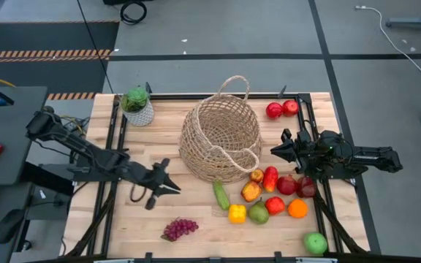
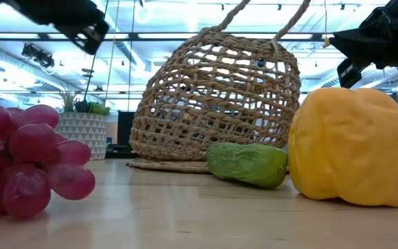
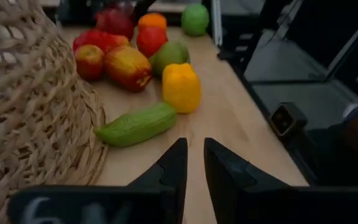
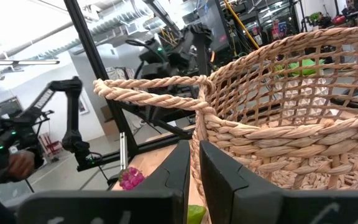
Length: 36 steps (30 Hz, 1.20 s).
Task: Build produce basket
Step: Put the green cucumber into the brown basket
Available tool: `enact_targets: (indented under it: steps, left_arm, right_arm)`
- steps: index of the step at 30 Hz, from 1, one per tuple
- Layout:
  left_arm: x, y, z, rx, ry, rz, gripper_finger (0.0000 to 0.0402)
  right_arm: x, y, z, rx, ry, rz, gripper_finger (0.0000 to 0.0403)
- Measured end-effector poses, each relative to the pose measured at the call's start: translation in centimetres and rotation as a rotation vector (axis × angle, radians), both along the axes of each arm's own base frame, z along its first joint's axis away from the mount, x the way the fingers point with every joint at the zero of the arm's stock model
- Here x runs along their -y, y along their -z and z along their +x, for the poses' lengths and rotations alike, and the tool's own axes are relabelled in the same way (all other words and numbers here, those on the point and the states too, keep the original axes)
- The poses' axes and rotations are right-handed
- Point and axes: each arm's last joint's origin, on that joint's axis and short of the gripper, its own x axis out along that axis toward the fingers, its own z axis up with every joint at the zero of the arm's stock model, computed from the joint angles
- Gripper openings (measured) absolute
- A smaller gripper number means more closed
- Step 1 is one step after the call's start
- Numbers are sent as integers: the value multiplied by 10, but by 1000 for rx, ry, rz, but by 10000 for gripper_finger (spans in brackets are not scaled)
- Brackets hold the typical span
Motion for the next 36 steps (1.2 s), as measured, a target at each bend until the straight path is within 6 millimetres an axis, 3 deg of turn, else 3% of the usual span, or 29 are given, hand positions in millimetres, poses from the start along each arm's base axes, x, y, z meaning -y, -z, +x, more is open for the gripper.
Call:
enact_targets:
  steps: [7,19,23,31,36]
  left_arm:
    - [13,-2,54,-165,-19,119,64]
    - [24,2,138,-309,92,418,77]
    - [22,6,158,-355,120,488,115]
    - [22,9,188,-438,185,591,232]
    - [28,13,205,-512,230,649,264]
  right_arm:
    - [0,0,0,0,0,0,41]
    - [0,0,0,0,0,0,41]
    - [0,0,0,-1,0,0,41]
    - [0,0,0,-1,0,0,41]
    - [0,0,0,0,0,0,41]
